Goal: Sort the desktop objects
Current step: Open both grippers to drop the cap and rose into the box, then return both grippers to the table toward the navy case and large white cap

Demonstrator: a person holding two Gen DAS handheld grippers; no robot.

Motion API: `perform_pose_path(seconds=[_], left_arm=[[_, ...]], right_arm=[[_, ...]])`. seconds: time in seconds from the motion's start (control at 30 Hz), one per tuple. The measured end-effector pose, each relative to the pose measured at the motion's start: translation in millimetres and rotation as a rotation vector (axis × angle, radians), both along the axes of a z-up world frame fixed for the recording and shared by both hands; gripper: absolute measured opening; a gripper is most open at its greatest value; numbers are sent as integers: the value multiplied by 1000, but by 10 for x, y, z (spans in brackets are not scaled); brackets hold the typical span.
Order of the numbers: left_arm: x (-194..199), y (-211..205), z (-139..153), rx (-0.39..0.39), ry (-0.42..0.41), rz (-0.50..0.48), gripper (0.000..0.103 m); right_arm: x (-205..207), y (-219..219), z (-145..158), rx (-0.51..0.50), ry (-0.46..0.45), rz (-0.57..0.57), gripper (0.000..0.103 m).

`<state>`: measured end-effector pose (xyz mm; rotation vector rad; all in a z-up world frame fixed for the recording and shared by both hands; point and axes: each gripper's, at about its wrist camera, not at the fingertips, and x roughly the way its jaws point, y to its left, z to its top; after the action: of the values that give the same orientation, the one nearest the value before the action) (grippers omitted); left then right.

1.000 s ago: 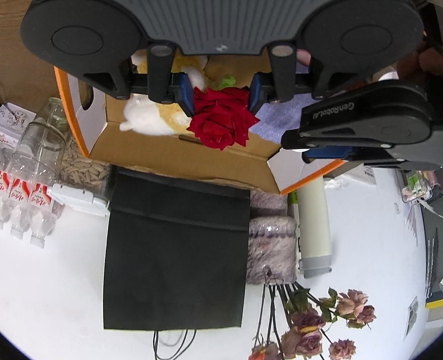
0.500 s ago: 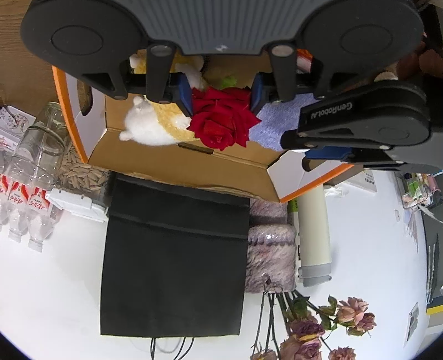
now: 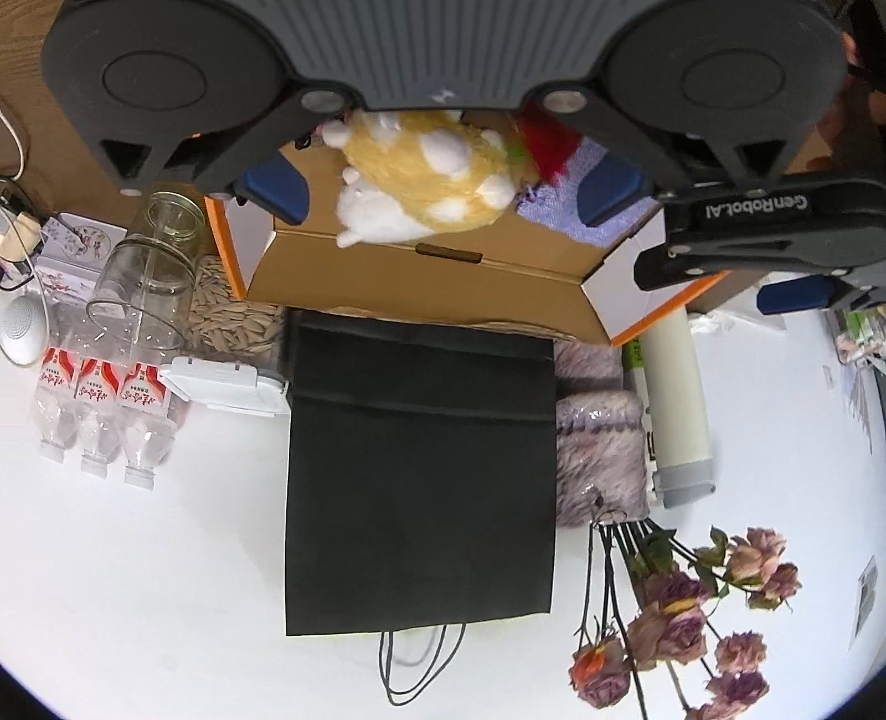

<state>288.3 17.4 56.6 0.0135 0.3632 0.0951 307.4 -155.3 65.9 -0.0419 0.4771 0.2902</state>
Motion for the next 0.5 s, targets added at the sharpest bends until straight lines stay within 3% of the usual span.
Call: perform_pose_path(seconds=[0.13, 0.5], left_arm=[[-22, -32, 16, 24, -12, 12, 103], [-55, -10, 60, -18, -8, -6, 103]], right_arm=[[-14, 14, 11, -7, 9, 8, 103], [-53, -10, 47, -8, 7, 3, 103]])
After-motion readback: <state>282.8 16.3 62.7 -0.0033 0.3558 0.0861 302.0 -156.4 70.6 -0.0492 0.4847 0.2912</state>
